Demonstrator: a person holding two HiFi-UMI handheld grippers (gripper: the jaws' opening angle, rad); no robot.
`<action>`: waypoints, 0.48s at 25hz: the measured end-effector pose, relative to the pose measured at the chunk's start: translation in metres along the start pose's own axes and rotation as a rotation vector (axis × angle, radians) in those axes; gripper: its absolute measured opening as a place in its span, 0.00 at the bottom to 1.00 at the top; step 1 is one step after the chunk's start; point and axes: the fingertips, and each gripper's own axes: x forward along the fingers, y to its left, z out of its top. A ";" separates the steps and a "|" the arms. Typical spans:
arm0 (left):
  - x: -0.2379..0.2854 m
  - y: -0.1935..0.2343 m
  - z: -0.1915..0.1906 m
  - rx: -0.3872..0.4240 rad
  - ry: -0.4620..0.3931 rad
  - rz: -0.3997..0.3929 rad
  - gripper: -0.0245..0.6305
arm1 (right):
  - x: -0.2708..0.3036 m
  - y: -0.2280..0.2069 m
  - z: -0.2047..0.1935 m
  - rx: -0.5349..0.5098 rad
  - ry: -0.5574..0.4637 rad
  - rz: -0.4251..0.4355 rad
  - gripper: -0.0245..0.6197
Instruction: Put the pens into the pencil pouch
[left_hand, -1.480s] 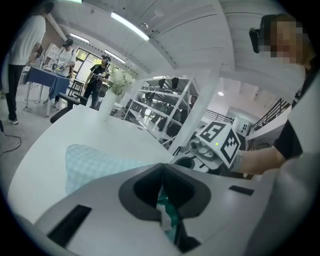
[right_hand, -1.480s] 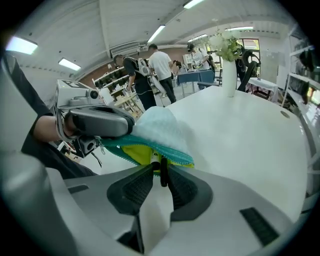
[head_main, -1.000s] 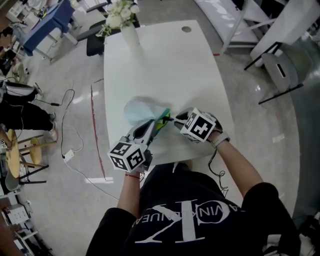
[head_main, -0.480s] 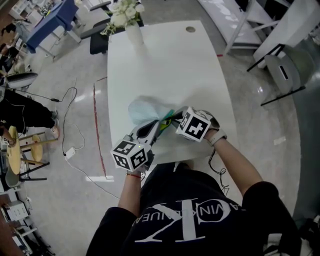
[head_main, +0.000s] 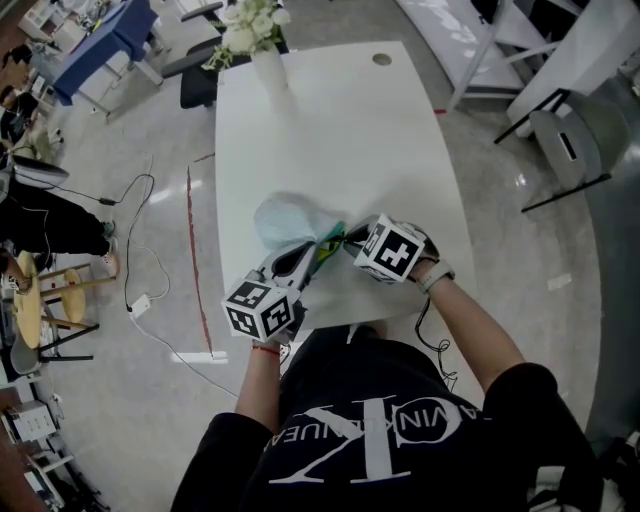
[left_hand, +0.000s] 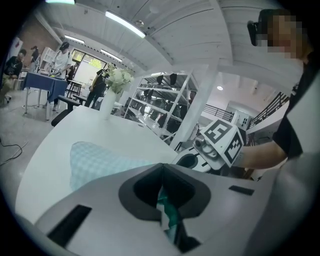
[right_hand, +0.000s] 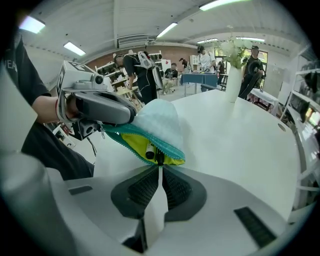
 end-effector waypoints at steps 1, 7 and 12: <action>-0.001 0.003 -0.002 0.000 0.004 0.011 0.05 | -0.001 0.000 0.000 0.014 -0.012 0.002 0.09; -0.007 0.012 -0.014 -0.038 0.004 0.051 0.05 | -0.006 0.005 0.000 0.064 -0.077 0.022 0.09; -0.010 0.005 -0.014 -0.019 0.009 0.033 0.05 | 0.007 0.014 0.004 0.050 -0.074 0.030 0.09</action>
